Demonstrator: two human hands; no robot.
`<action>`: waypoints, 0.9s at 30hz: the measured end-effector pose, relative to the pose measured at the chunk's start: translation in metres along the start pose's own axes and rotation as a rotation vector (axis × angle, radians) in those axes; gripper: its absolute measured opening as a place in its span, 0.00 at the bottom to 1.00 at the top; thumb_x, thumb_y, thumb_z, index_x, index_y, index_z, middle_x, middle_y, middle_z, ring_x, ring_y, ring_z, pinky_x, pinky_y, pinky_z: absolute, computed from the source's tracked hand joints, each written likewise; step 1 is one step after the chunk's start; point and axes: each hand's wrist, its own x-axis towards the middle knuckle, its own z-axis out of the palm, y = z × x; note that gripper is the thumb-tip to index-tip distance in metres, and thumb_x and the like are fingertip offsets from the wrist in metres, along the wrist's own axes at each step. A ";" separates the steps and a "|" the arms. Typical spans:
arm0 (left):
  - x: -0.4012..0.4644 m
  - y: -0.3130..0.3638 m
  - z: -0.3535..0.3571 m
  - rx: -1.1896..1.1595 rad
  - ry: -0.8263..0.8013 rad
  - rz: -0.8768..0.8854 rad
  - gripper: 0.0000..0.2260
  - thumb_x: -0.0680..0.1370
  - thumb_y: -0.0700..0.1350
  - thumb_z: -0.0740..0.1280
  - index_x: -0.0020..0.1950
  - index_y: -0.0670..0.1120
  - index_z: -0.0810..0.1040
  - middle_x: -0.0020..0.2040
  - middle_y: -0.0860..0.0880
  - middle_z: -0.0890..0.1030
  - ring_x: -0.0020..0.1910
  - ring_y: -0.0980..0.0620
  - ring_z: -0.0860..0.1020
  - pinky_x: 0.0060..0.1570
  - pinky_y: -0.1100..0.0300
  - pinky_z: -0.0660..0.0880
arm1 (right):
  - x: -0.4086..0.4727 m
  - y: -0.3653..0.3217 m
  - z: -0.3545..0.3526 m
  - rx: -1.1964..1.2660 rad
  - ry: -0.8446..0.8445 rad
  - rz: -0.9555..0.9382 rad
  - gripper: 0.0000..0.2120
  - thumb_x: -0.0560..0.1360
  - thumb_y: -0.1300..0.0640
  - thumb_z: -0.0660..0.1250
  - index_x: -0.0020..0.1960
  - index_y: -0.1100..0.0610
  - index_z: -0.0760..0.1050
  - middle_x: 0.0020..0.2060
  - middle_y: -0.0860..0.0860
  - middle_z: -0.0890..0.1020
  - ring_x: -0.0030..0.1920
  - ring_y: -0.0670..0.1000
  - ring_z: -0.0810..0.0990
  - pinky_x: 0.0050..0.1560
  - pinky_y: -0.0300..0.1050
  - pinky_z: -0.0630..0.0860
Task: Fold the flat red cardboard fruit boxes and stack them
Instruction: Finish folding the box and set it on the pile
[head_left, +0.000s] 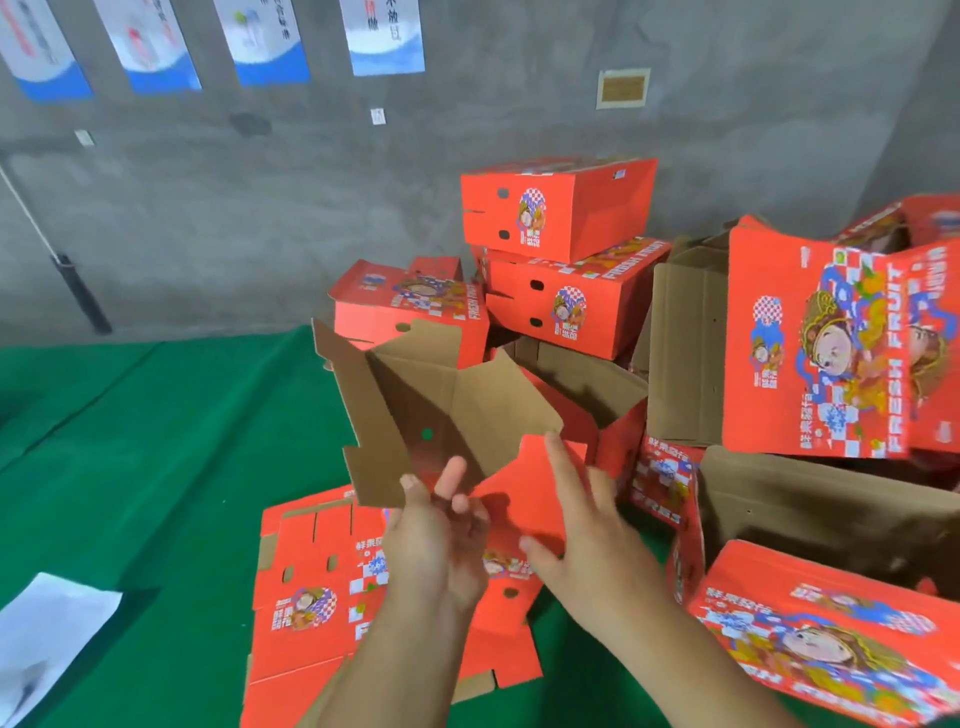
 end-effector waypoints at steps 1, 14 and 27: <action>-0.006 -0.006 -0.001 -0.013 -0.001 -0.016 0.08 0.88 0.51 0.56 0.52 0.51 0.70 0.45 0.48 0.86 0.19 0.58 0.67 0.23 0.65 0.72 | 0.000 0.001 0.005 0.003 -0.024 0.019 0.55 0.73 0.44 0.74 0.78 0.29 0.34 0.77 0.50 0.56 0.59 0.63 0.82 0.45 0.56 0.80; -0.063 -0.072 -0.039 0.576 -0.076 0.071 0.33 0.87 0.51 0.57 0.22 0.42 0.67 0.19 0.45 0.66 0.18 0.51 0.63 0.24 0.65 0.60 | 0.008 0.029 -0.005 -0.002 -0.276 -0.079 0.64 0.63 0.59 0.73 0.76 0.27 0.30 0.74 0.41 0.19 0.78 0.56 0.25 0.75 0.72 0.47; -0.028 -0.053 -0.053 0.797 -0.264 0.255 0.07 0.82 0.41 0.67 0.56 0.51 0.82 0.48 0.54 0.85 0.49 0.55 0.80 0.47 0.68 0.75 | 0.006 0.055 0.010 0.083 -0.219 -0.043 0.27 0.79 0.67 0.63 0.67 0.40 0.78 0.77 0.37 0.25 0.79 0.48 0.26 0.81 0.53 0.47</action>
